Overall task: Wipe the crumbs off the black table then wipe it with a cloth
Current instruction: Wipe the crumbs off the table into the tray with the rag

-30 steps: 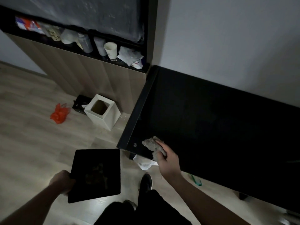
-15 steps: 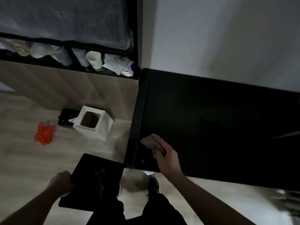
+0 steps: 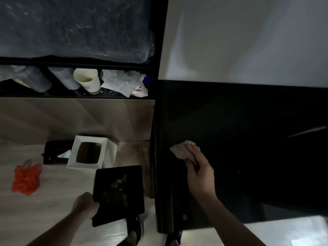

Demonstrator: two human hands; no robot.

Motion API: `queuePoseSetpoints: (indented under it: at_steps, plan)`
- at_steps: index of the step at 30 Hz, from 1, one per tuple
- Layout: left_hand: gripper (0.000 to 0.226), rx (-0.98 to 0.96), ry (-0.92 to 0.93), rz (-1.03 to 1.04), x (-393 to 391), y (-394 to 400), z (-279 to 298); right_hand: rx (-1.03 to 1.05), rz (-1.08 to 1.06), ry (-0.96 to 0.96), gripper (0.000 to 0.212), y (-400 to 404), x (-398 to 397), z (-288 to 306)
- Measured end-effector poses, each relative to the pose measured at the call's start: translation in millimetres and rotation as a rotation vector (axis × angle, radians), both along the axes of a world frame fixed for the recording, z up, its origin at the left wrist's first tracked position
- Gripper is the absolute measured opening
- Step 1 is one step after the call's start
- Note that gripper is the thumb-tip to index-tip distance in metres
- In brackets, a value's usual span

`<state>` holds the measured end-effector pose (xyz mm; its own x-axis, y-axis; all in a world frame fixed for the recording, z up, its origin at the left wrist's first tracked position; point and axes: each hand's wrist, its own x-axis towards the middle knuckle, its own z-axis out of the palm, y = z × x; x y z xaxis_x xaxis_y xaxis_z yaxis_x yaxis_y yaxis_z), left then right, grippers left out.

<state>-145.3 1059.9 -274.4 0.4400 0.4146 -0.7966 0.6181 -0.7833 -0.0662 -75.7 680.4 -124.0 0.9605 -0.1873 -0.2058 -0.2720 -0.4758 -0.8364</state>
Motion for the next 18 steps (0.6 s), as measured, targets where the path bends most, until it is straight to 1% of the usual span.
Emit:
queuePoseSetpoints:
  at_steps: [4,8,13,18]
  plan:
    - [0.021,-0.015,0.017,0.001,39,-6,-59,-0.100,0.021,-0.066,0.051,-4,50,-27]
    - [0.026,-0.044,-0.014,-0.004,72,-15,-124,-0.200,0.047,-0.141,0.049,-5,88,-53]
    - [0.023,-0.031,-0.048,-0.039,118,-27,-187,-0.255,0.076,-0.177,0.049,1,118,-82]
    - [0.024,-0.026,-0.085,-0.028,150,-22,-242,-0.443,0.087,-0.241,0.050,11,127,-102]
